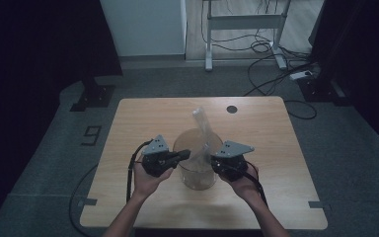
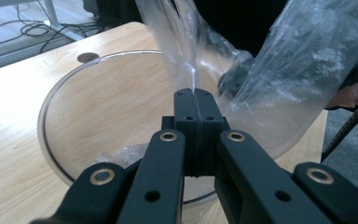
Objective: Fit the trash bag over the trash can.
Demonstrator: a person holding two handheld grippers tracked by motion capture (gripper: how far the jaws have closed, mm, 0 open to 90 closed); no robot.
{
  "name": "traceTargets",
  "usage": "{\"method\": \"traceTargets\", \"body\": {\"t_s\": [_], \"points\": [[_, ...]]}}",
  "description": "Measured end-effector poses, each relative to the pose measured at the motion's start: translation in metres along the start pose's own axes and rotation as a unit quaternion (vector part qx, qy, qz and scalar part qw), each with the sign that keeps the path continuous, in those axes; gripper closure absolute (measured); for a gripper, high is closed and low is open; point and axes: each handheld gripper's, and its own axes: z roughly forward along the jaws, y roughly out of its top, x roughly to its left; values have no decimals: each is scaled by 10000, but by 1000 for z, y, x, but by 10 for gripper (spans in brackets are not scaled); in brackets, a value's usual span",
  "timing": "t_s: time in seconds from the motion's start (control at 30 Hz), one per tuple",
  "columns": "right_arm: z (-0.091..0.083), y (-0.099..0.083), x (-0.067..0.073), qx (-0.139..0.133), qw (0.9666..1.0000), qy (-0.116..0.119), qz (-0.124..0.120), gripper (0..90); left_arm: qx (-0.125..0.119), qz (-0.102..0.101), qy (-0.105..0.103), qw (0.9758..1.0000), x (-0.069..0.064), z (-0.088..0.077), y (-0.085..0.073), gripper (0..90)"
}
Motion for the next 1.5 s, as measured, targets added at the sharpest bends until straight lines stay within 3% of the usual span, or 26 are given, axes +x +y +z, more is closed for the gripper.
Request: {"method": "traceTargets", "body": {"t_s": [0.2, 0.57, 0.9, 1.23, 1.5], "points": [[-10, -5, -7, -156, 9998, -95, 87, 897, -56, -59, 103, 9999, 7, -7, -3, 900], [-24, -23, -24, -201, 9987, -259, 379, 897, -17, -168, 301, 9994, 18, -18, -12, 900], [-35, -46, -39, -241, 9962, -428, 723, 897, -26, -309, 335, 9990, 27, -23, -23, 900], [-38, -56, -44, -191, 9957, -434, 793, 896, -125, -497, 324, 9982, 36, -28, -33, 900], [-32, -72, -51, 12, 9947, -403, 941, 896, -205, -718, 270, 9968, 43, -32, -47, 900]]}}
